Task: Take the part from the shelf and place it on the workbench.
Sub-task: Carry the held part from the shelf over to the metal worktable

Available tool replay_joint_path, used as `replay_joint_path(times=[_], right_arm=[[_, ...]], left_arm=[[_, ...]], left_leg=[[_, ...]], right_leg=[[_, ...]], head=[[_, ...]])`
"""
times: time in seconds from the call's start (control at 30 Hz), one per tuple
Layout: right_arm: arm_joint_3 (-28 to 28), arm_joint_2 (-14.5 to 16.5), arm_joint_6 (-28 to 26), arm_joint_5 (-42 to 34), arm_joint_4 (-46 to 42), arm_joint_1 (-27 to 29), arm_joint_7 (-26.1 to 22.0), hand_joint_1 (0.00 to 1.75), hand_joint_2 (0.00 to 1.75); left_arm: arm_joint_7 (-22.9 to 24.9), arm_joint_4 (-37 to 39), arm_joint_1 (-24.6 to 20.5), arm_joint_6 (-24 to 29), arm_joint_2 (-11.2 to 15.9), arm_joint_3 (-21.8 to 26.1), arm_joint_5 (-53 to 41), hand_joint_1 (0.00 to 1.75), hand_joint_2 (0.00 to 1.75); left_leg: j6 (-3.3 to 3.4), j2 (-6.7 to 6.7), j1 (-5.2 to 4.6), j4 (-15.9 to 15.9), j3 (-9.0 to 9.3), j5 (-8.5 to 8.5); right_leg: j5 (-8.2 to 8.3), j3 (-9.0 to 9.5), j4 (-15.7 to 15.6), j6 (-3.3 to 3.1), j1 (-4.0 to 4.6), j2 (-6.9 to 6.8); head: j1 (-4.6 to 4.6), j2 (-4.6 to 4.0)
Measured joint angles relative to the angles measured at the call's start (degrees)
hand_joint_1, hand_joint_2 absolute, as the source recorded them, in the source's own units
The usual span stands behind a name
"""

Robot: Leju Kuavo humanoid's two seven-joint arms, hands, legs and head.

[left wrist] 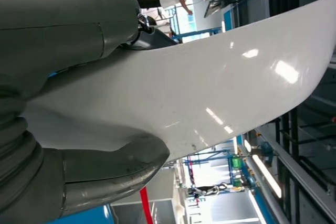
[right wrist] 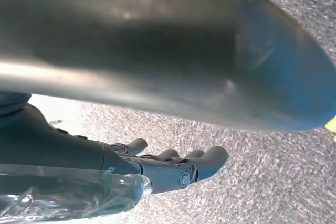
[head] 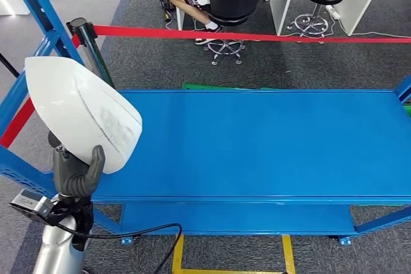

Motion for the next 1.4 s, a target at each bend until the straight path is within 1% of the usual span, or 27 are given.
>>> replay_joint_path(times=[0.07, 0.1, 0.17, 0.2, 0.23, 0.27, 0.3, 0.37, 0.43, 0.47, 0.53, 0.57, 0.63, 0.7, 0.73, 0.77, 0.8, 0.9, 0.97, 1.07, 1.13, 1.2, 1.23, 1.27, 1.3, 1.33, 1.4], right_arm=[[-0.5, 0.0, 0.0, -0.3, 0.0, 0.2, 0.1, 0.00, 0.00], [-0.7, 0.0, 0.0, -0.6, 0.0, 0.4, 0.3, 0.00, 0.00], [-1.2, 0.1, 0.0, -1.1, 0.0, 0.4, 0.8, 0.00, 0.00], [-1.4, 0.1, 0.1, -1.3, 0.0, 0.3, 1.1, 0.00, 0.00], [-1.7, 0.1, 0.2, -1.4, 0.0, 0.3, 1.5, 0.00, 0.00], [-1.9, 0.1, 0.5, -1.5, 0.0, 0.2, 1.8, 0.00, 0.00], [-2.0, 0.1, 0.8, -1.5, 0.0, 0.2, 2.0, 0.00, 0.00], [-2.2, 0.2, 1.7, -1.6, 0.0, 0.1, 2.2, 0.00, 0.00], [-2.3, 0.3, 2.3, -1.6, 0.0, -0.2, 2.2, 0.00, 0.00], [-2.4, 0.3, 2.5, -1.6, 0.0, -0.3, 2.2, 0.00, 0.00], [-2.5, 0.5, 2.6, -1.6, 0.0, -0.2, 2.2, 0.00, 0.00], [-2.5, 0.6, 2.7, -1.6, 0.0, -0.2, 2.2, 0.00, 0.00], [-2.6, 0.8, 2.7, -1.6, 0.0, -0.2, 2.1, 0.00, 0.00], [-2.6, 0.8, 3.1, -1.6, 0.0, -0.2, 1.6, 0.00, 0.00], [-2.6, 0.8, 3.4, -1.6, 0.0, -0.2, 1.1, 0.00, 0.00], [-2.7, 0.8, 3.8, -1.5, 0.0, -0.1, 0.4, 0.00, 0.00], [-2.7, 0.9, 4.2, -1.5, 0.0, -0.1, -0.3, 0.00, 0.00], [-2.7, 0.9, 5.4, -1.4, 0.0, -0.1, -2.2, 0.00, 0.00], [-2.7, 0.8, 5.8, -1.5, 0.0, -0.1, -3.3, 0.00, 0.00], [-2.8, 0.8, 5.9, -1.5, 0.0, 0.0, -3.1, 0.00, 0.00], [-2.9, 0.8, 5.6, -1.4, 0.0, 0.1, -1.7, 0.00, 0.00], [-3.1, 0.8, 5.3, -1.8, 0.0, 0.0, -0.4, 0.00, 0.00], [-3.3, 0.7, 5.2, -2.1, 0.0, 0.0, 0.2, 0.00, 0.00], [-3.5, 0.7, 5.3, -2.5, 0.0, -0.1, 0.5, 0.00, 0.00], [-3.7, 0.7, 5.4, -2.8, 0.0, -0.1, 0.5, 0.00, 0.00], [-3.8, 0.7, 5.5, -3.0, 0.0, -0.1, 0.3, 0.00, 0.00], [-4.0, 0.7, 5.5, -3.1, -0.1, -0.2, -0.6, 0.00, 0.00]], left_arm=[[0.0, 0.2, 0.0, 0.0, -0.1, 0.0, 0.0, 1.75, 1.75], [0.0, 0.3, 0.0, 0.0, -0.1, 0.0, 0.0, 1.75, 1.75], [0.0, 0.4, 0.0, 0.0, -0.1, 0.0, 0.0, 1.75, 1.75], [0.0, 0.5, 0.1, 0.0, -0.1, 0.0, 0.2, 1.75, 1.75], [0.0, 0.6, 0.1, 0.1, -0.1, 0.0, 0.3, 1.75, 1.75], [0.0, 0.7, 0.1, 0.1, -0.1, 0.0, 0.5, 1.75, 1.75], [0.0, 0.8, 0.1, 0.2, -0.1, 0.0, 0.6, 1.75, 1.75], [0.0, 0.9, 0.2, 0.5, -0.1, 0.0, 0.8, 1.75, 1.75], [0.0, 1.0, 0.2, 0.7, -0.1, 0.0, 0.9, 1.75, 1.75], [0.0, 1.0, 0.2, 0.7, -0.1, 0.0, 1.0, 1.75, 1.75], [0.0, 1.0, 0.2, 0.7, -0.1, 0.0, 1.0, 1.75, 1.75], [0.0, 1.0, 0.2, 0.7, -0.1, 0.0, 1.0, 1.75, 1.75], [0.0, 1.0, 0.2, 0.7, -0.1, 0.0, 1.0, 1.75, 1.75], [0.0, 1.1, 0.3, 0.8, 0.0, 0.0, 0.9, 1.75, 1.75], [0.0, 1.2, 0.3, 1.0, 0.1, 0.0, 0.8, 1.75, 1.75], [0.0, 1.2, 0.5, 1.1, 0.2, 0.0, 0.7, 1.75, 1.75], [0.0, 1.2, 0.7, 1.3, 0.3, 0.1, 0.8, 1.75, 1.75], [0.0, 1.1, 1.1, 1.0, 0.7, 0.4, 1.3, 1.75, 1.75], [0.0, 1.0, 1.2, 0.6, 0.9, 0.6, 1.7, 1.75, 1.75], [0.0, 1.0, 1.2, -0.1, 0.9, 0.9, 2.4, 1.75, 1.75], [0.0, 1.0, 0.6, -0.3, 0.7, 1.0, 2.2, 1.75, 1.75], [0.0, 1.1, -0.3, 0.1, 0.4, 0.9, 1.1, 1.75, 1.75], [0.0, 1.1, -0.7, 0.4, 0.3, 0.8, 0.5, 1.75, 1.75], [0.0, 1.2, -1.0, 0.7, 0.3, 0.7, 0.1, 1.75, 1.75], [0.0, 1.3, -1.3, 1.0, 0.3, 0.7, 0.0, 1.75, 1.75], [0.0, 1.4, -1.5, 1.2, 0.3, 0.6, -0.1, 1.75, 1.75], [0.0, 1.6, -1.9, 1.3, 0.3, 0.6, 0.1, 1.75, 1.75]], left_leg=[[1.09, 0.06, -0.10, -0.1, -0.86, 0.68], [1.65, 0.10, -0.11, -0.1, -1.32, 1.13], [2.37, 0.15, -0.32, -0.1, -2.35, 2.03], [2.57, 0.17, -0.52, -0.1, -2.93, 2.51], [2.70, 0.19, -0.72, -0.1, -3.54, 2.98], [2.77, 0.20, -0.91, -0.1, -4.14, 3.44], [2.78, 0.18, -1.07, 0.0, -4.72, 3.88], [2.61, 0.10, -1.34, 0.1, -5.60, 4.67], [2.22, 0.11, -1.54, 0.2, -6.10, 5.43], [1.95, 0.16, -1.57, 0.2, -6.23, 5.80], [1.38, 0.19, -1.48, 0.2, -6.38, 6.25], [0.99, 0.19, -1.42, 0.6, -6.65, 5.55], [0.12, 0.21, -1.12, 4.4, -8.12, 1.44], [-0.65, 0.24, -0.63, 11.6, -10.36, -3.50], [-0.93, 0.25, -0.40, 14.5, -11.02, -4.53], [-1.17, 0.26, -0.19, 15.8, -10.90, -4.31], [-1.39, 0.28, 0.03, 15.0, -9.77, -3.09], [-1.96, 0.42, 0.61, 5.2, -2.69, 0.52], [-1.53, 0.35, 0.68, 1.1, -0.58, 0.31], [0.34, 0.13, 0.53, 0.5, -1.63, 0.42], [1.44, 0.17, 0.43, 0.5, -2.36, 1.13], [2.12, 0.21, 0.05, 0.5, -3.07, 1.79], [2.31, 0.22, -0.18, 0.5, -3.45, 2.12], [2.40, 0.24, -0.38, 0.5, -3.84, 2.45], [2.44, 0.24, -0.54, 0.5, -4.19, 2.76], [2.42, 0.22, -0.65, 0.6, -4.51, 3.06], [2.15, 0.19, -0.82, 0.6, -4.97, 3.62]], right_leg=[[-0.94, -0.89, 0.8, 0.62, -0.28, 0.05], [-2.83, -1.64, 2.6, 0.77, -0.31, 0.06], [-8.19, -3.68, 9.3, 0.84, -0.21, 0.07], [-10.15, -4.54, 12.9, 0.81, -0.13, 0.08], [-10.83, -4.81, 15.4, 0.73, -0.04, 0.08], [-10.28, -4.26, 16.1, 0.59, 0.08, 0.08], [-8.80, -2.72, 14.8, 0.34, 0.25, 0.09], [-6.31, 2.58, 7.7, -0.40, 0.64, 0.14], [-6.49, 6.91, 0.9, -0.87, 0.92, 0.17], [-7.00, 7.64, -0.7, -1.03, 1.03, 0.17], [-6.57, 7.32, -1.3, -1.55, 1.01, 0.09], [-6.13, 7.15, -1.5, -1.90, 0.91, 0.00], [-5.07, 6.51, -1.7, -2.56, 0.61, -0.22], [-4.10, 5.30, -1.6, -2.77, 0.53, -0.30], [-3.67, 4.69, -1.6, -2.69, 0.46, -0.34], [-3.30, 4.11, -1.5, -2.57, 0.36, -0.37], [-3.00, 3.61, -1.4, -2.38, 0.22, -0.39], [-2.38, 2.39, -0.8, -1.49, 0.00, -0.35], [-1.88, 1.59, -0.3, -0.64, 0.17, -0.32], [-1.85, 0.33, 0.4, 0.48, -0.04, -0.29], [-5.08, -1.32, 4.1, 0.81, -0.15, -0.17], [-9.67, -3.75, 11.4, 0.82, -0.06, -0.10], [-11.00, -4.55, 14.5, 0.74, 0.03, -0.10], [-11.25, -4.55, 16.0, 0.58, 0.14, -0.10], [-10.44, -3.52, 15.4, 0.34, 0.30, -0.09], [-8.95, -1.50, 12.7, 0.02, 0.48, -0.06], [-6.82, 3.80, 4.7, -0.68, 0.88, 0.10]], head=[[0.07, 0.00], [0.12, 0.00], [0.30, 0.00], [0.32, 0.00], [0.33, 0.00], [0.32, 0.00], [0.33, 0.00], [0.32, 0.00], [0.28, 0.00], [0.25, 0.00], [0.27, 0.00], [0.21, 0.00], [0.02, 0.00], [-0.13, 0.00], [-0.13, 0.00], [-0.13, 0.00], [-0.13, 0.00], [-0.23, 0.00], [-0.32, 0.00], [-0.26, 0.00], [-0.05, 0.00], [0.13, 0.00], [0.14, 0.00], [0.14, 0.00], [0.13, 0.00], [0.14, 0.00], [0.10, 0.00]])
